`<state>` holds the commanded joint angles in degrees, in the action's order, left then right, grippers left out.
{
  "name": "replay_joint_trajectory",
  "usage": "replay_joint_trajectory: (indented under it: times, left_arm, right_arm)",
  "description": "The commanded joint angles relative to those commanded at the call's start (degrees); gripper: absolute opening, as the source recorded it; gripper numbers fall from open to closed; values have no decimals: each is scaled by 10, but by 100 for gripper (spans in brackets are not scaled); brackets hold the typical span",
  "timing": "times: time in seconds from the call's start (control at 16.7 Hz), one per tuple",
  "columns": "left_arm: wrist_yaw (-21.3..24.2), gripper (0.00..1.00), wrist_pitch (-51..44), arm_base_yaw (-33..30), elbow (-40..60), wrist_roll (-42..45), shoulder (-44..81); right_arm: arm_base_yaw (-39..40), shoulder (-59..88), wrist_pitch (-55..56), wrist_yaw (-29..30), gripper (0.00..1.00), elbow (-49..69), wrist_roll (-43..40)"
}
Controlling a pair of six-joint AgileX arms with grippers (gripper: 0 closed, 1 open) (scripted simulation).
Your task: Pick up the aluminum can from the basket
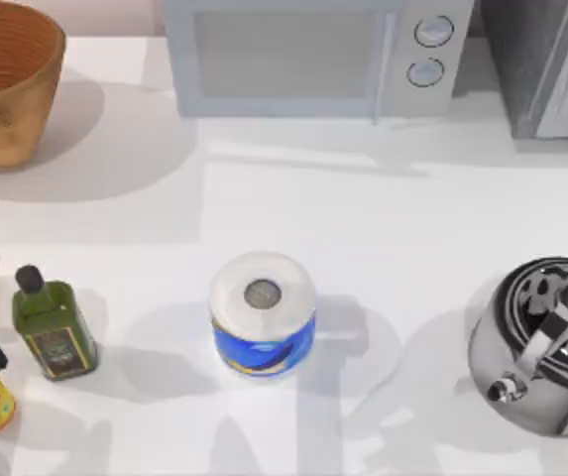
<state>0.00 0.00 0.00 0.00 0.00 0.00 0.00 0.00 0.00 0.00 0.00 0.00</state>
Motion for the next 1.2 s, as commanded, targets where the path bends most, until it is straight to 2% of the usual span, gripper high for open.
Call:
replay_joint_trajectory:
  times: [0.24,0.48,0.72,1.2]
  left_arm:
    - [0,100,-7,2,15,-1,16]
    - [5,100,-50,9,115,-6,120]
    - [17,100,-125,15,297,-8,320]
    - [46,100,-326,36,763,8,863]
  right_arm:
    - [0,0,0,0,100,0,0]
    - [0,0,0,0,100,0,0]
    - [0,0,0,0,100,0,0]
    - [0,0,0,0,100,0,0]
